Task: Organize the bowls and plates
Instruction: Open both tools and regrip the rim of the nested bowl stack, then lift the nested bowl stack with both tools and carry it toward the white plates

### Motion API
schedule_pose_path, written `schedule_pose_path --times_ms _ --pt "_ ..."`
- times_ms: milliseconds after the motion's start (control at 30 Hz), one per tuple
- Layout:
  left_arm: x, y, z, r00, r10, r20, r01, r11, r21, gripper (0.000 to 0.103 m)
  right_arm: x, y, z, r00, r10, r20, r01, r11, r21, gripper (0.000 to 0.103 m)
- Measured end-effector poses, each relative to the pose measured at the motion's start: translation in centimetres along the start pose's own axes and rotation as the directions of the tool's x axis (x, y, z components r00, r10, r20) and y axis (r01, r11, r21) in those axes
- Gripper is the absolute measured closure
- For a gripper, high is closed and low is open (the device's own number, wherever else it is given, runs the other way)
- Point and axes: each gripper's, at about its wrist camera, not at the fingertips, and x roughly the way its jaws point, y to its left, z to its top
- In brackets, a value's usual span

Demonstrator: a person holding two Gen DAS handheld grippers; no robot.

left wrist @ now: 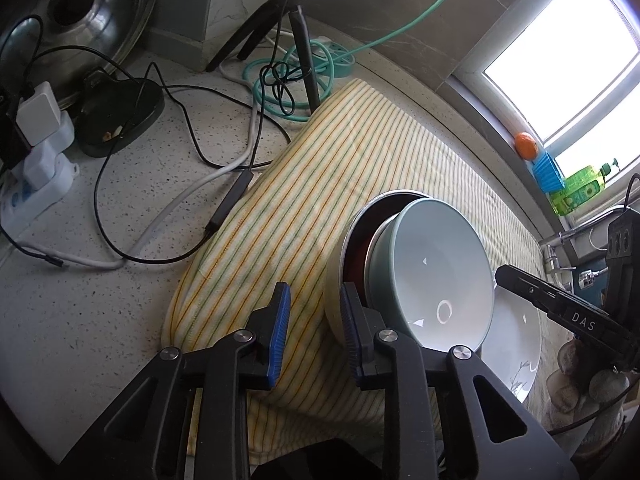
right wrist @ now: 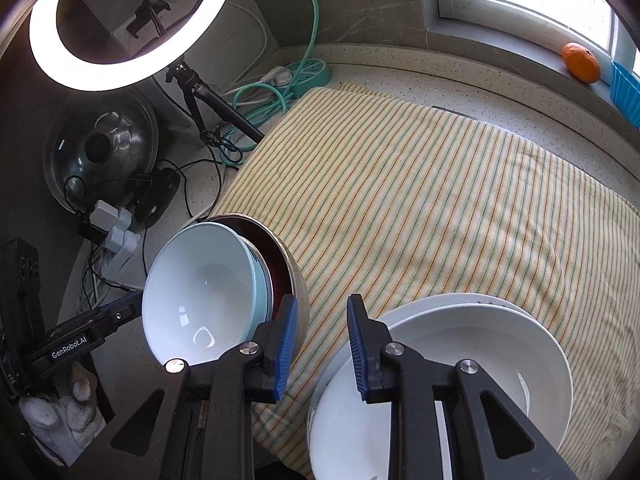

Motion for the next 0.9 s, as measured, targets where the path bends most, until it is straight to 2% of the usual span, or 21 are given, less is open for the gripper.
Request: schedule_pose_path --times_ms 467,733,900 --pt "1.1 0.0 0.4 0.999 -0.025 -0.028 0.025 1.000 -0.006 0.083 2.5 0.6 0.2 0.999 0.019 -0.050 -0.018 1.000 0.011 0.089" --pt "1.6 -0.2 0.4 0.999 -0.032 -0.035 0.032 0.999 -0.001 0.090 3.1 1.0 0.5 0.998 0.023 -0.066 -0.023 1.000 0.002 0.093" --pt "2.0 0.0 0.5 0.997 -0.052 -0.052 0.052 0.999 -0.015 0.090 3.7 1.1 0.4 0.996 0.032 -0.085 -0.032 0.999 0.004 0.094"
